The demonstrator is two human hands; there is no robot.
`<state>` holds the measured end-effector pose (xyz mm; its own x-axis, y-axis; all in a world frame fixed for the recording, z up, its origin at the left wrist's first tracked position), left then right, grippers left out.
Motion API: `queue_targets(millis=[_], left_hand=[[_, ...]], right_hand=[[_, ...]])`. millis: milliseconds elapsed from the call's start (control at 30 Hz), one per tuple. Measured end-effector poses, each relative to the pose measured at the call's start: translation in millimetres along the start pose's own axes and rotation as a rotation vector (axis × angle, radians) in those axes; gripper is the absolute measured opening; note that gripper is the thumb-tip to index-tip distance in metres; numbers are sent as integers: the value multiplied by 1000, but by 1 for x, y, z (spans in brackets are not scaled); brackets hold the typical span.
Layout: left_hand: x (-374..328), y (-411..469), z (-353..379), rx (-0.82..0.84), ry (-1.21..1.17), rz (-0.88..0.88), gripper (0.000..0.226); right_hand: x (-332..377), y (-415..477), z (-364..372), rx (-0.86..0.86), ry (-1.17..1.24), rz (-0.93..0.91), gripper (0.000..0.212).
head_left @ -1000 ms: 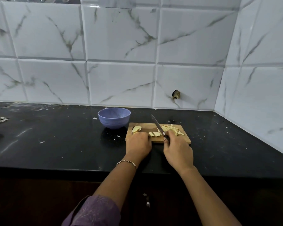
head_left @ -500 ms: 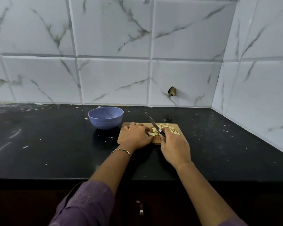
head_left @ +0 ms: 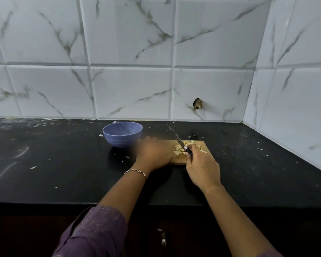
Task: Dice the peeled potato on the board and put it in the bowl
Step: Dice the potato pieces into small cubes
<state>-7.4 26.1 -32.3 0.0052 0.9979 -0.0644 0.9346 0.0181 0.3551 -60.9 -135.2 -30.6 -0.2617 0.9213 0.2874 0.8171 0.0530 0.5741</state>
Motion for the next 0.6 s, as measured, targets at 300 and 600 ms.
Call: queue_targets(millis=[300,600], left_hand=[[-19,0,-2,51,-148,129,37],[-30,4,-5,16,-154,123,25]], right_hand=[[-5,1,2,-11,33,44,27],[-6,1,3,-23,40,43,31]])
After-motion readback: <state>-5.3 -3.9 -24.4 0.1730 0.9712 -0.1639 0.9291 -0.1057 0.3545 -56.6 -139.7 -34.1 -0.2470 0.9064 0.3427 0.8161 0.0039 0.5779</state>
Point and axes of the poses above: each hand's wrist, its own y-axis towards the middle knuckle, its own z-axis out of the palm, x = y × z, the point moved 6 cm from there along y, towards the middle knuckle, and after that the axes turned 4 degrees about -z, right-handed, at the moved point
